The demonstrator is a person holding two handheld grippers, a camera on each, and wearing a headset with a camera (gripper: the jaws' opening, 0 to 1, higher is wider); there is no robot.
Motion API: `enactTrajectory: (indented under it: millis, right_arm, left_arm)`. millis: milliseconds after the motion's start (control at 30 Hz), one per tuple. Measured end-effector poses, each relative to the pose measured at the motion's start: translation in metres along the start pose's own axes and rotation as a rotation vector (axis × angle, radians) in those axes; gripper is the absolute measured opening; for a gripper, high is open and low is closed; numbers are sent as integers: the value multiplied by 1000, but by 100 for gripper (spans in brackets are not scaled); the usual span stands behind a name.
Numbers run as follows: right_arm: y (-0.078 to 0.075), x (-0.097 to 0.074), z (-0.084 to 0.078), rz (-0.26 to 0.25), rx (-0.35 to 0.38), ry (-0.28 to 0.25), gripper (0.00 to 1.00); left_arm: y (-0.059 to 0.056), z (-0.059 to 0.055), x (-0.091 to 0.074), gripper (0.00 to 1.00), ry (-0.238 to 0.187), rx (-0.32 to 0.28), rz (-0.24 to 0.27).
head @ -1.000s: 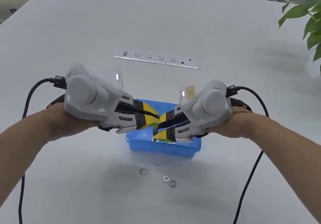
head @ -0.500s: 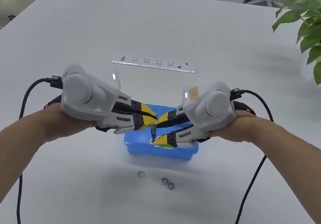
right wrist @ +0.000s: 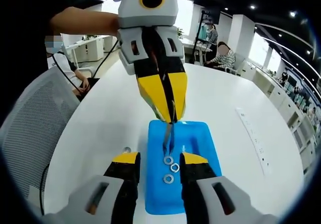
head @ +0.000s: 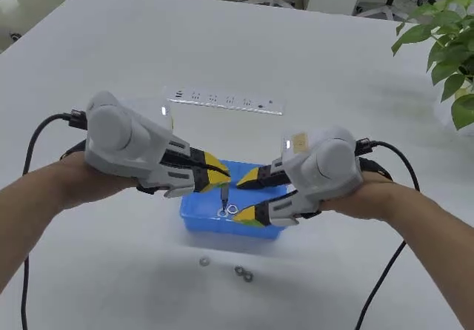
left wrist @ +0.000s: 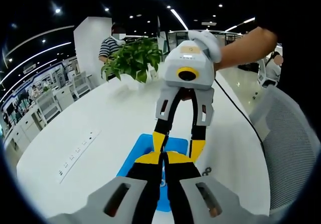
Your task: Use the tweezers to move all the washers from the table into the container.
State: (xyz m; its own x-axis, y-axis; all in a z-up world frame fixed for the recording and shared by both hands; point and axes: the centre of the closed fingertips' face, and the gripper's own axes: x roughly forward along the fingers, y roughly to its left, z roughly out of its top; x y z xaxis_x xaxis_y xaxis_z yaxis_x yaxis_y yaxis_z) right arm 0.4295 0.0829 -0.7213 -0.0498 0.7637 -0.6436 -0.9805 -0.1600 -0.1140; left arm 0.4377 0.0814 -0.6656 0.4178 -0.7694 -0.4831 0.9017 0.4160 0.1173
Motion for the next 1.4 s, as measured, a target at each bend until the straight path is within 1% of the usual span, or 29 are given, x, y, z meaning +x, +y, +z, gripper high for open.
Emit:
enactTrajectory:
  millis: [67,233,400,500,567,667,733,933,1100,1267,1400]
  right_arm:
    - [1,-4,-1,-4,8,-3,36]
    - [4,-14,-3,-29,25,-10,42]
    - [7,-22,-5,-47,42,-15,46]
    - [9,-28,-7,-61,52,-16,49]
    - [11,-33,-9,-75,68,-18,52]
    - [12,-40,-12,-98,84,-19,54]
    - [12,-42,-13,-104,93,-20,57]
    - [17,-50,-17,-122,117,-21,61]
    - [21,-56,-23,-138,144,-17,67]
    - [25,-64,-30,-160,162,-19,69]
    - [28,-68,-32,-171,174,-18,72]
  left_arm:
    - [-1,1,0,5,-1,0,-2]
    - [-3,6,-2,5,-4,4,-8]
    - [-7,12,-4,5,-9,8,-9]
    - [-8,13,-5,5,-4,13,-10]
    - [-9,15,-7,5,-4,13,-11]
    - [-11,17,-8,5,-3,10,-13]
    - [-12,19,-9,5,-8,4,-13]
    - [-16,24,-11,5,-13,5,-19]
    - [-20,29,-12,5,-15,8,-25]
    - [-27,32,-12,5,-2,23,-37]
    - [-32,33,-10,5,5,29,-46]
